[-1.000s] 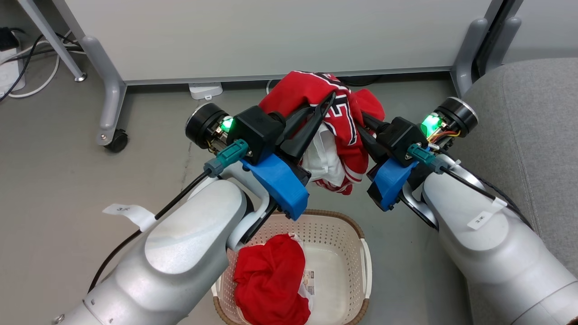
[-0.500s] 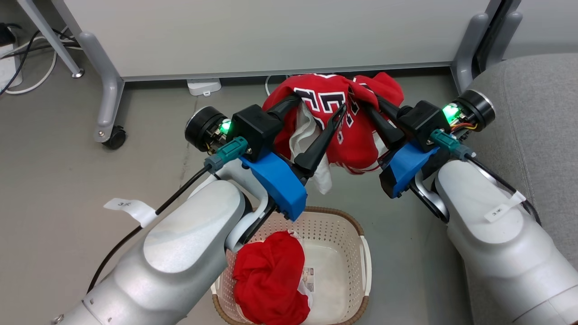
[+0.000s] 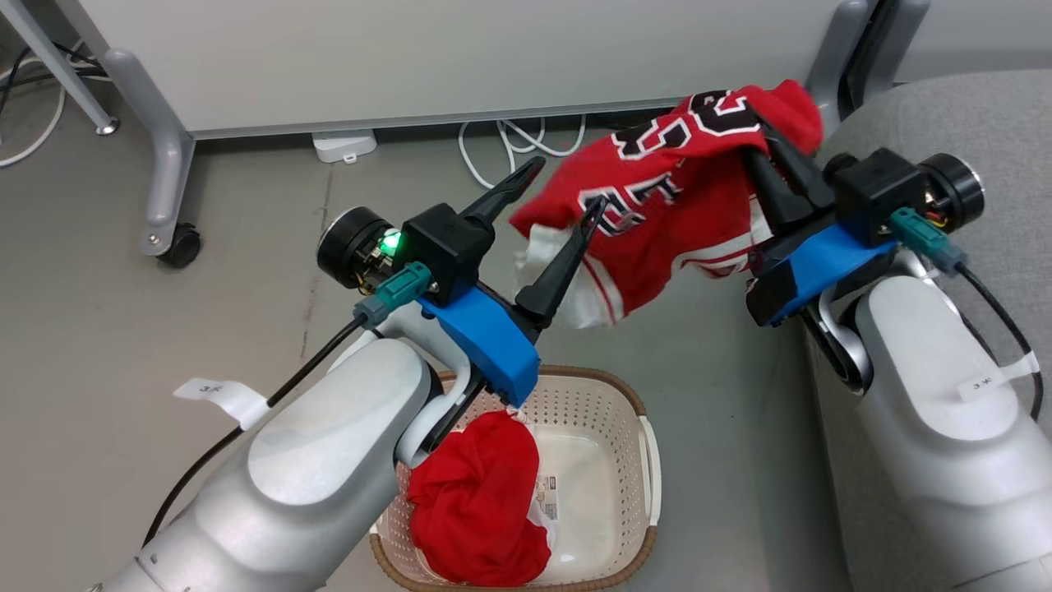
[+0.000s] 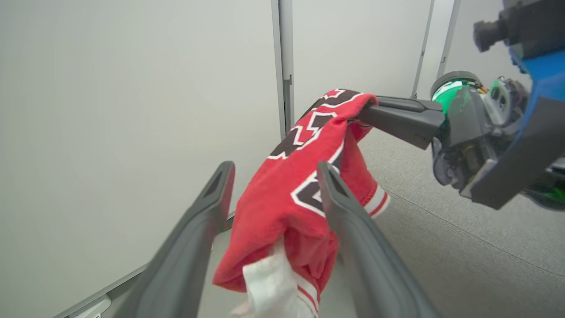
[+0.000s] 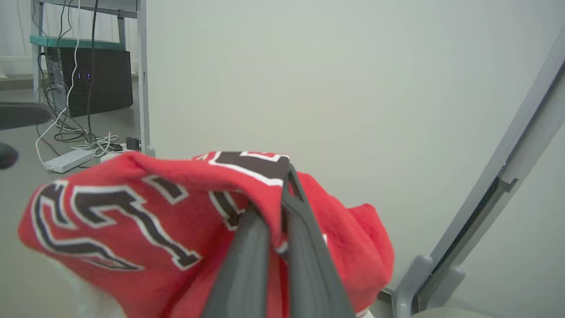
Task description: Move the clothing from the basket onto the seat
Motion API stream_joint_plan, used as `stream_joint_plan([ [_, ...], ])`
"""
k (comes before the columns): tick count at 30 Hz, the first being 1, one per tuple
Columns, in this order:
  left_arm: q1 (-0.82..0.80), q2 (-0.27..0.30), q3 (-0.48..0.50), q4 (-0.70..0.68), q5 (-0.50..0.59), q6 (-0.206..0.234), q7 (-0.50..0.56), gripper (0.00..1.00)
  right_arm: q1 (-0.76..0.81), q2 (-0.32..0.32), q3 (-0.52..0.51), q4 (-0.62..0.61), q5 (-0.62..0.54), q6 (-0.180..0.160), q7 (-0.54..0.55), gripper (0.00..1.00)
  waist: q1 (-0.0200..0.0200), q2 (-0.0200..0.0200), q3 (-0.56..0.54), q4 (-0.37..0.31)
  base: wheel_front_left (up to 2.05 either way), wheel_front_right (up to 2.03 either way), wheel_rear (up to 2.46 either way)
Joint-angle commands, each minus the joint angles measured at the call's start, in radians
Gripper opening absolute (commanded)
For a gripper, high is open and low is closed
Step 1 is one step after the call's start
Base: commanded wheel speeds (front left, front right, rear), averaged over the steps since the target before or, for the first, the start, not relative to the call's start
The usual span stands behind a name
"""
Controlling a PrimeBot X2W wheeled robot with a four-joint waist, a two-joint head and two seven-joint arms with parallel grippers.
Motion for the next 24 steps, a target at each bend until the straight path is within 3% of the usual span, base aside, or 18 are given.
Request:
stream_joint_plan([
  [1,0.005,0.004,0.003,0.003,0.005,0.006,-0.006,1.00,0.016,-0.002,-0.016,-0.013,0.000,0.001,-0.001,0.00,-0.0001,0.0000,0.006,-0.010,0.00,0.00,0.00],
  [24,-0.016,0.037,-0.015,-0.023,0.044,0.032,-0.047,1.00,0.222,0.058,-0.262,-0.275,-0.026,0.001,-0.001,0.00,-0.0001,0.0000,0.062,-0.266,0.00,0.00,0.00],
])
